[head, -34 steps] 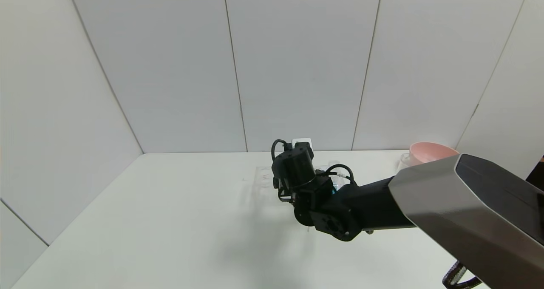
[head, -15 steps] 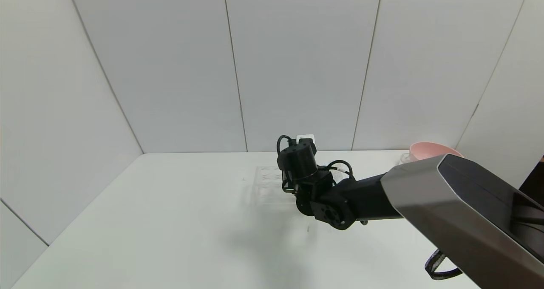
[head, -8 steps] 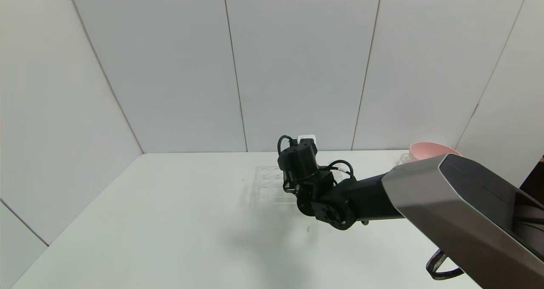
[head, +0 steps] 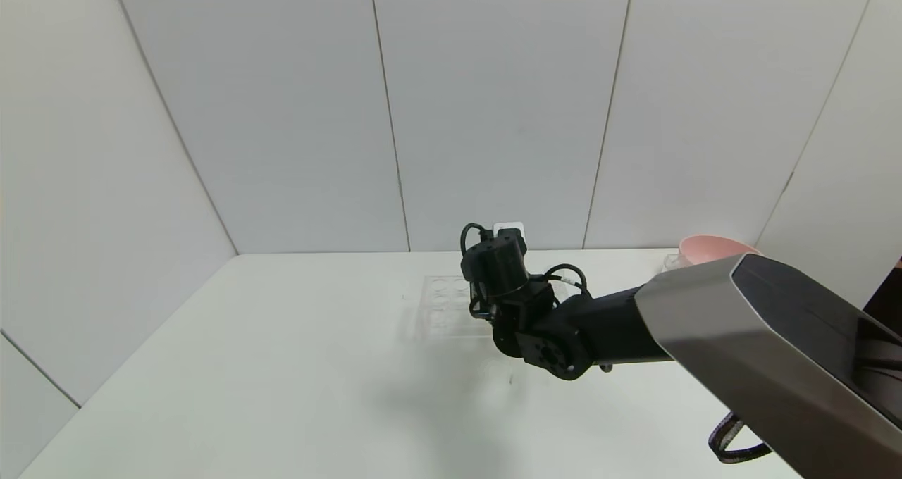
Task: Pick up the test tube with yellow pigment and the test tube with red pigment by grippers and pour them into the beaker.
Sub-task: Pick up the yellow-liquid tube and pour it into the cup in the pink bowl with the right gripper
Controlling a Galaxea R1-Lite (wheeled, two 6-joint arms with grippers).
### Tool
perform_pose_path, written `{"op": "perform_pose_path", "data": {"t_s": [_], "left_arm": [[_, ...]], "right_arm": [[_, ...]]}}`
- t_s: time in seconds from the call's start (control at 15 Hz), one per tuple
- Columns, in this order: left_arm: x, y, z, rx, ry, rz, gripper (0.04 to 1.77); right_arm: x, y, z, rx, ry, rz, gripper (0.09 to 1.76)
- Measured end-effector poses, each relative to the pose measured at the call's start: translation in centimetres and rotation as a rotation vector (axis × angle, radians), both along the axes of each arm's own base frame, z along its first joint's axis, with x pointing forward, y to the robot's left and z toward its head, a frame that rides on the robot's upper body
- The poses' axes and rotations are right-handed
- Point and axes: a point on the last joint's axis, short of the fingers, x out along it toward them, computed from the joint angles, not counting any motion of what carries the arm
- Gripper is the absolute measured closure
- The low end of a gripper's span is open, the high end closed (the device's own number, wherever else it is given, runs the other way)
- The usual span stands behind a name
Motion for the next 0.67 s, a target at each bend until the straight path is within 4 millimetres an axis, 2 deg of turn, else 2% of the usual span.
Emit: {"op": "perform_pose_path", "data": {"t_s": [0.13, 0.53, 0.67], "left_arm": [[0.0, 0.0, 0.0, 0.0, 0.0, 0.0, 0.09], [0.0, 0.0, 0.0, 0.0, 0.0, 0.0, 0.09], [0.0, 0.0, 0.0, 0.0, 0.0, 0.0, 0.09]], "right_arm": [[-0.2, -0.2, 1.1, -0.008, -0.006, 0.008, 1.27], [-1.6, -1.2, 6.4, -0.009, -0.051, 0.029, 1.27], [-2.0, -1.3, 7.5, 0.005, -0.067, 0.033, 1.27]]}}
